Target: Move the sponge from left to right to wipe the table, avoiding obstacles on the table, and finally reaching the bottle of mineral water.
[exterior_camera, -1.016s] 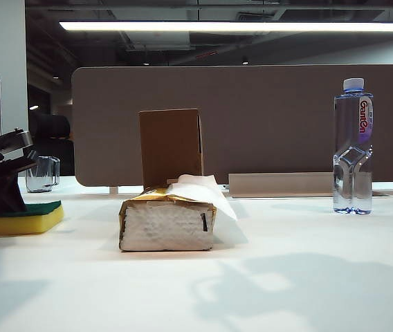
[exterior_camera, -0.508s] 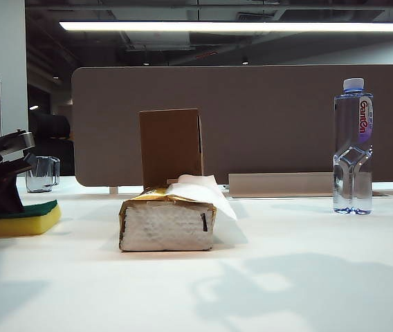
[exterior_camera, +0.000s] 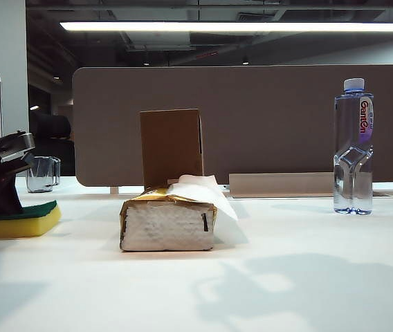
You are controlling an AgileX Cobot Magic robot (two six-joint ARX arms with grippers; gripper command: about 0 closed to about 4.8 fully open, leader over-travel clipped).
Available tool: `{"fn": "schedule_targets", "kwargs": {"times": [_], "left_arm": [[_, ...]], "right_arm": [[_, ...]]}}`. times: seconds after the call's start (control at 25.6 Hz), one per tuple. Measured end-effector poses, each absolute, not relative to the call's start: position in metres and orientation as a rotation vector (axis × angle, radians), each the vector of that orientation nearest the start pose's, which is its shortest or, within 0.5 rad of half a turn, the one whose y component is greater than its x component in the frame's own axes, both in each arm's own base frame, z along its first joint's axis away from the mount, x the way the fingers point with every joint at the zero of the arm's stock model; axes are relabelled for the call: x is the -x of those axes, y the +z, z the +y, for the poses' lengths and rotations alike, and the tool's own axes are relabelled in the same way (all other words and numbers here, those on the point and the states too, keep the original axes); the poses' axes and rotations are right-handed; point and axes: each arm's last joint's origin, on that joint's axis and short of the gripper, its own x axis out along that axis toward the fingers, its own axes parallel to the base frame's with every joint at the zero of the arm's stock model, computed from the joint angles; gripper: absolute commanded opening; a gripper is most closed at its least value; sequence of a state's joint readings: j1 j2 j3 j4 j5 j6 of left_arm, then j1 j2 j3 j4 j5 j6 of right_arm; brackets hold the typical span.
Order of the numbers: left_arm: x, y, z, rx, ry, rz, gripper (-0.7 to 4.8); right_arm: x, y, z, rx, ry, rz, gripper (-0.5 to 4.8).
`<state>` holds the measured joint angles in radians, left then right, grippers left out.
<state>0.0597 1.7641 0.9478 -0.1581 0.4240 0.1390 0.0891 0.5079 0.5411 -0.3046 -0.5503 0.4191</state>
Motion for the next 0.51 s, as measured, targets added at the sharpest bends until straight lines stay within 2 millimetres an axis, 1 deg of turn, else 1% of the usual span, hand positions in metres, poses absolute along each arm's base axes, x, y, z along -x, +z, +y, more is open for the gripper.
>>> {"fn": "schedule_targets", "kwargs": {"times": [0.51], "left_arm": [[-0.3281, 0.1511, 0.0074, 0.120, -0.403, 0.966, -0.06]], "right_arm": [[-0.1193, 0.2754, 0.0259, -0.465, 0.571, 0.398, 3.64]]}}
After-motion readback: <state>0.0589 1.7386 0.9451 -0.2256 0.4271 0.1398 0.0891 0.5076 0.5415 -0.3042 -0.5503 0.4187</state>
